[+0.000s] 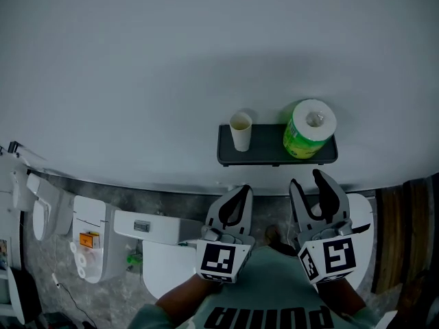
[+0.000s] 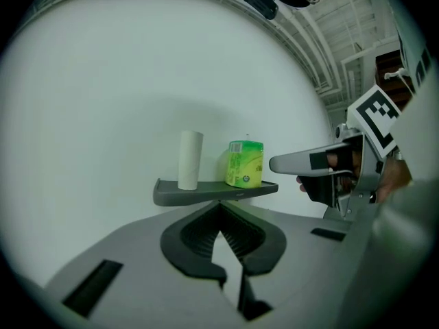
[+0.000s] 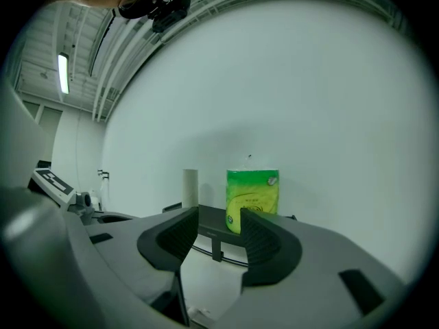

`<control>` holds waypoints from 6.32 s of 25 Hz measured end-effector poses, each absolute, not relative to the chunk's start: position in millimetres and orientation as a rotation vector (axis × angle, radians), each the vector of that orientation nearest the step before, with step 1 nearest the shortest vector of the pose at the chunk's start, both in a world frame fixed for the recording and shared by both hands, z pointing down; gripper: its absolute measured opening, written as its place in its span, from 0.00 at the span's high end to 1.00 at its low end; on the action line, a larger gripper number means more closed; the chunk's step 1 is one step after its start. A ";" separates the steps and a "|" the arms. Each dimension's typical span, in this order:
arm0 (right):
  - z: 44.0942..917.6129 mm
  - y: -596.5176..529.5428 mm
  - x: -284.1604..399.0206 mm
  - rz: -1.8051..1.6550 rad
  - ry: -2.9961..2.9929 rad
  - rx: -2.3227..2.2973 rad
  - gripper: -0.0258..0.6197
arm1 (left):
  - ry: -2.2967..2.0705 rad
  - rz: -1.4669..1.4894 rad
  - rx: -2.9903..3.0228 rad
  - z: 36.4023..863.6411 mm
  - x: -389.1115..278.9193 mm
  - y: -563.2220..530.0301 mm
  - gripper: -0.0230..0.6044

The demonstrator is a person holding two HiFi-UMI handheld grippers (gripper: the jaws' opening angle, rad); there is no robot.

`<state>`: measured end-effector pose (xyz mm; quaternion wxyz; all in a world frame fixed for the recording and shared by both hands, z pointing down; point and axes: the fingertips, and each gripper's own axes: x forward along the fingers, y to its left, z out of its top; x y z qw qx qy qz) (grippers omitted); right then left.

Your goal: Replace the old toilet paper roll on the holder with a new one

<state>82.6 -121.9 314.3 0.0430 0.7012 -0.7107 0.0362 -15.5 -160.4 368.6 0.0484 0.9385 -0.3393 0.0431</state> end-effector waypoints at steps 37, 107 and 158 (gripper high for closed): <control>304.0 -133.7 131.7 0.092 -2.194 2.170 0.56 | -0.967 0.188 2.986 345.5 41.6 -158.6 0.96; 268.8 -132.4 206.3 0.138 -2.100 2.452 0.27 | -0.878 0.256 2.910 372.8 48.9 -153.8 0.96; 474.3 -120.1 298.0 2.250 -1.952 3.060 0.27 | -0.831 0.507 2.868 443.3 57.3 -168.4 0.96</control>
